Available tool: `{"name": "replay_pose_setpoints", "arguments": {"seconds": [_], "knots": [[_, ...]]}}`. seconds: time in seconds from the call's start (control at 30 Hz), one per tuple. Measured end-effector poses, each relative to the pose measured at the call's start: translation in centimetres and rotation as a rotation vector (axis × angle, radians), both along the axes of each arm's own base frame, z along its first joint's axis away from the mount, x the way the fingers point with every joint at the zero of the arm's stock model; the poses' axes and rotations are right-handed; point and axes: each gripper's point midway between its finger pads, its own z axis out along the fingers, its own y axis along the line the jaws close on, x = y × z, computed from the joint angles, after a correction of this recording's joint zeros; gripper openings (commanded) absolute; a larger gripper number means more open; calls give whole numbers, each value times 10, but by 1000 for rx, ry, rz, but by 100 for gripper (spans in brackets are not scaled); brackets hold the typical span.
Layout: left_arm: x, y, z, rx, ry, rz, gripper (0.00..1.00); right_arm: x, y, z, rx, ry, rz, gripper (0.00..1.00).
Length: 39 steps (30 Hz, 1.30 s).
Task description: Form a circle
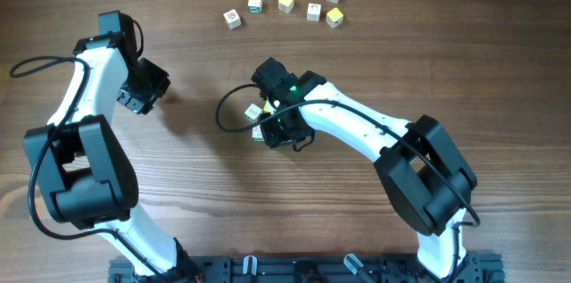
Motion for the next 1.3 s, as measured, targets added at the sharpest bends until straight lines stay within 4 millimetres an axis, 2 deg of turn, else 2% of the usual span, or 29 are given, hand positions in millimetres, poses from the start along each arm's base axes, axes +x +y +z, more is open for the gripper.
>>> {"name": "replay_pose_setpoints", "arguments": {"seconds": [0.07,0.23,0.37,0.47,0.53,0.6,0.63,0.7,0.77,0.9,0.97,1.0,1.03,1.13,1.3], "knots": [[0,0,0,0,0,0,44,0,0,0,2,2,0,34],[0,0,0,0,0,0,44,0,0,0,3,1,4,35],[0,0,0,0,0,0,43,0,0,0,3,0,7,44],[0,0,0,0,0,0,42,5,4,9,13,-11,5,46],[0,0,0,0,0,0,33,18,8,21,38,-37,-9,49],[0,0,0,0,0,-4,20,36,2,34,52,-56,-46,51],[0,0,0,2,0,-19,12,50,-11,41,52,-61,-81,52],[0,0,0,5,0,-57,10,71,-39,47,46,-63,-146,53],[0,-1,0,5,0,-112,4,96,-81,48,30,-64,-246,53],[12,-19,4,-57,-57,-284,4,135,-161,47,17,-72,-434,53],[15,-36,15,-78,-56,-374,4,144,-194,47,7,-73,-505,57],[19,-43,23,-78,-63,-410,4,146,-202,47,5,-75,-516,64],[35,-61,48,-62,-112,-492,4,150,-219,47,1,-80,-537,64],[44,-86,70,-50,-148,-580,4,151,-226,46,-18,-101,-493,65],[34,-139,71,-54,-128,-770,4,160,-253,45,-94,-158,-494,64]]}}
